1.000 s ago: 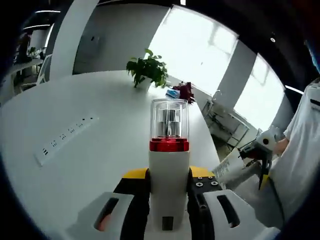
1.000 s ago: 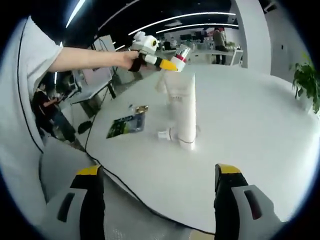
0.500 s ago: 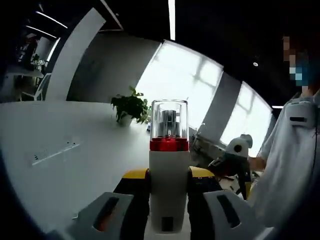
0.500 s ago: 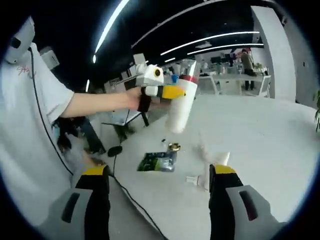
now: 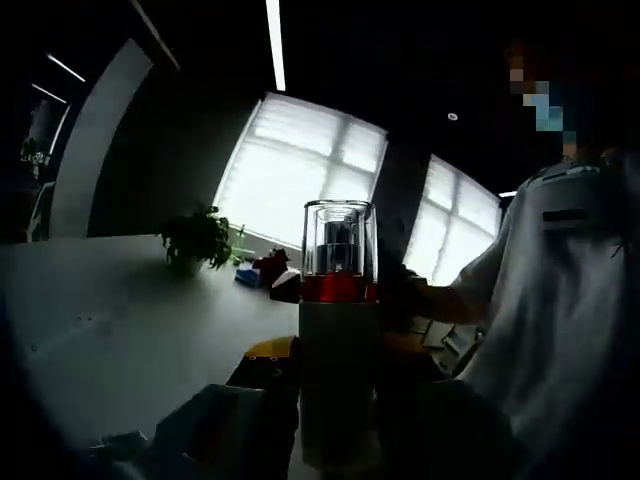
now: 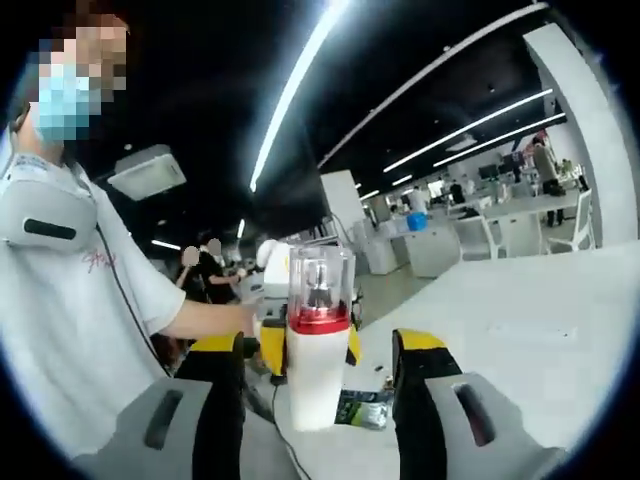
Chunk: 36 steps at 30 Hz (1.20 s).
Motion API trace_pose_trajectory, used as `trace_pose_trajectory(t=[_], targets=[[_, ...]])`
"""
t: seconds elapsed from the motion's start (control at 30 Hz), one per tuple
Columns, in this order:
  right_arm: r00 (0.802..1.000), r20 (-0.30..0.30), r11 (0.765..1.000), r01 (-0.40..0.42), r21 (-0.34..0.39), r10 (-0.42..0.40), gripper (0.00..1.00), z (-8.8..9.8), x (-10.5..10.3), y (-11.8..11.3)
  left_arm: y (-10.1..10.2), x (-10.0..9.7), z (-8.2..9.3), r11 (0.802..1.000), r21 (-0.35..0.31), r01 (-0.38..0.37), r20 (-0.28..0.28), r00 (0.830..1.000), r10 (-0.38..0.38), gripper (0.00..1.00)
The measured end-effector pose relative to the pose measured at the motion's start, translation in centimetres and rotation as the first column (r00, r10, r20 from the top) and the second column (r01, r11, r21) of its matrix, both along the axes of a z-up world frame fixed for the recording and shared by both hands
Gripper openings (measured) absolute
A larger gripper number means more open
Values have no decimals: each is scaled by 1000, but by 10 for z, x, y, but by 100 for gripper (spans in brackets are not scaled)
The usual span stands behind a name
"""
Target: Arrange the skincare products in the storage area until every visible bottle or jar stands upright without overlapping.
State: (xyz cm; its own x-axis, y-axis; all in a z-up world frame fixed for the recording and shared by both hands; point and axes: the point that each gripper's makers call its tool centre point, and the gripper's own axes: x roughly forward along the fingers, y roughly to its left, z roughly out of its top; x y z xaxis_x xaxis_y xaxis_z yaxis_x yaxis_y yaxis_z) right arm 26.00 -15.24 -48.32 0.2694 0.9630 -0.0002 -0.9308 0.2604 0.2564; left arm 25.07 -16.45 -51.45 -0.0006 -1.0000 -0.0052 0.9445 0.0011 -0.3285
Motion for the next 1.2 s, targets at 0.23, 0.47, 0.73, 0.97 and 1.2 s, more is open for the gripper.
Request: trace_pose_trajectory(t=[0.23, 0.47, 0.73, 0.97, 1.2], targets=[[997, -10, 997, -71, -39, 71, 44, -11, -20, 10, -12, -18, 0, 999, -4, 37, 7, 999, -36, 32], [997, -22, 997, -76, -30, 75, 30, -17, -24, 4, -22, -23, -4, 999, -13, 52, 6, 999, -52, 32], [994, 0, 981, -106, -161, 108, 28, -63, -33, -6, -34, -33, -48, 993, 101, 63, 53, 996, -69, 33], [995, 3, 970, -97, -222, 100, 27, -101, -35, -12, -40, -34, -87, 989, 145, 32, 57, 998, -40, 32], [994, 40, 943, -85, -321, 103, 27, -136, -28, -16, -44, -22, -129, 963, 269, -13, 111, 994, -18, 31]])
